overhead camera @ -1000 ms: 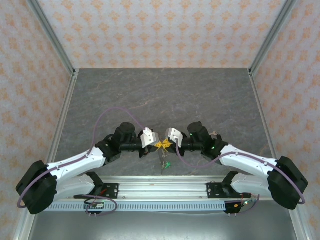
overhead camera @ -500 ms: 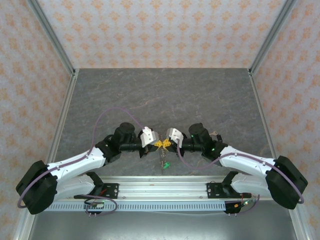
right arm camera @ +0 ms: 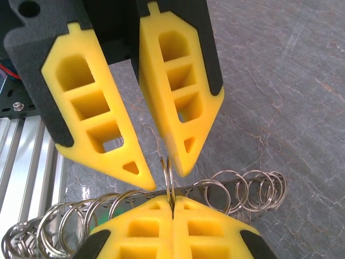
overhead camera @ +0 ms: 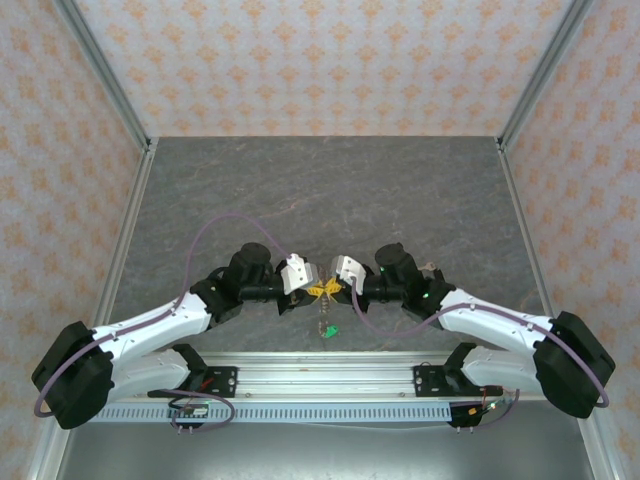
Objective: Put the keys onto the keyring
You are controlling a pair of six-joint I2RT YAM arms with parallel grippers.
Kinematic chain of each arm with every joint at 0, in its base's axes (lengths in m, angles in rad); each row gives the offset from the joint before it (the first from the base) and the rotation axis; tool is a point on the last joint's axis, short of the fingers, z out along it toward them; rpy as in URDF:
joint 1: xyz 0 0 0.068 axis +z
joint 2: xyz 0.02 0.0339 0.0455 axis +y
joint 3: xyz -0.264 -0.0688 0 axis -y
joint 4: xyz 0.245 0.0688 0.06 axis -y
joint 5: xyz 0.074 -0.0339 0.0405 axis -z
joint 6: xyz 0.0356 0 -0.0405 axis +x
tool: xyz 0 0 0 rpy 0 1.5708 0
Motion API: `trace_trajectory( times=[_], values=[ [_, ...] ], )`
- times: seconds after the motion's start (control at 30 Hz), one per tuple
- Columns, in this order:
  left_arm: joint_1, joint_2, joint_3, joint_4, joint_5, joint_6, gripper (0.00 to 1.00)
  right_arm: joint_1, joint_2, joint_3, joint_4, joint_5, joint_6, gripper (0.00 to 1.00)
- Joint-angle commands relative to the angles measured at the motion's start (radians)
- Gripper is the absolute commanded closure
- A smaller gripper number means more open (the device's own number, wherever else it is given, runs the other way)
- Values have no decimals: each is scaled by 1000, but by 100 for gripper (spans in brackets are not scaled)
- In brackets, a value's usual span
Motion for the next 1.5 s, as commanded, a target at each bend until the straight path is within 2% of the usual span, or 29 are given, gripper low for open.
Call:
trace_trajectory(
  times=[0.0, 0.9, 1.0, 1.07, 1.47],
  values=[
    [-6, -3, 30, -33, -23, 31, 79, -1, -15, 51, 6, -26, -26, 100],
    [-5, -40, 15, -17, -87, 32, 77, 2, -14, 136, -139, -29, -95, 100],
    [-5, -46, 14, -16, -91, 31, 75, 2, -22, 140, -152, -29, -101, 100],
    [-5, -50, 13, -24, -100, 34, 69, 2, -28, 145, -168, -27, -111, 100],
    [-5, -84, 4, -30, -81, 43, 69, 2, -38, 153, -176, -43, -120, 100]
  ],
)
